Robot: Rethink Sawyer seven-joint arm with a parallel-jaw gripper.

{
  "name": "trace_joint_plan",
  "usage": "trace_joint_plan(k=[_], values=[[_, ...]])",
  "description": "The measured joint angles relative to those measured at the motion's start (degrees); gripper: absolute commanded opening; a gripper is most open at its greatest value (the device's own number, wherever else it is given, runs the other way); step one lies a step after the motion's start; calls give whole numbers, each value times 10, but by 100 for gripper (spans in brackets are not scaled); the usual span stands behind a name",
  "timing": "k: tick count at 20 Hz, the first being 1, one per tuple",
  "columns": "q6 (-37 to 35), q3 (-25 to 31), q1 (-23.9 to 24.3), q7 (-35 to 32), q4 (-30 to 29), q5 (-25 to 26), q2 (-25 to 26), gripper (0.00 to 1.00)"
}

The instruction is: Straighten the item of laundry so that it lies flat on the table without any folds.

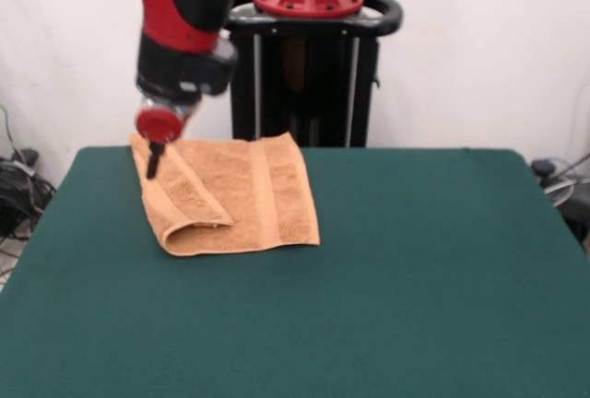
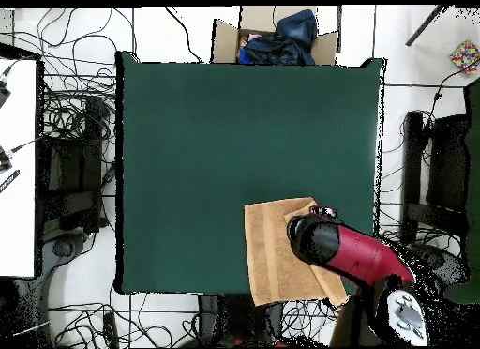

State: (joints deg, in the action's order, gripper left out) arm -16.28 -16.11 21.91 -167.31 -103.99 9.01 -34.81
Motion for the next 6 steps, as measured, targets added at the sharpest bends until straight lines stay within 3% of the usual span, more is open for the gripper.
trace_joint_plan(k=[6], values=[[-5,-13,37,0,-30,37,-84,100]])
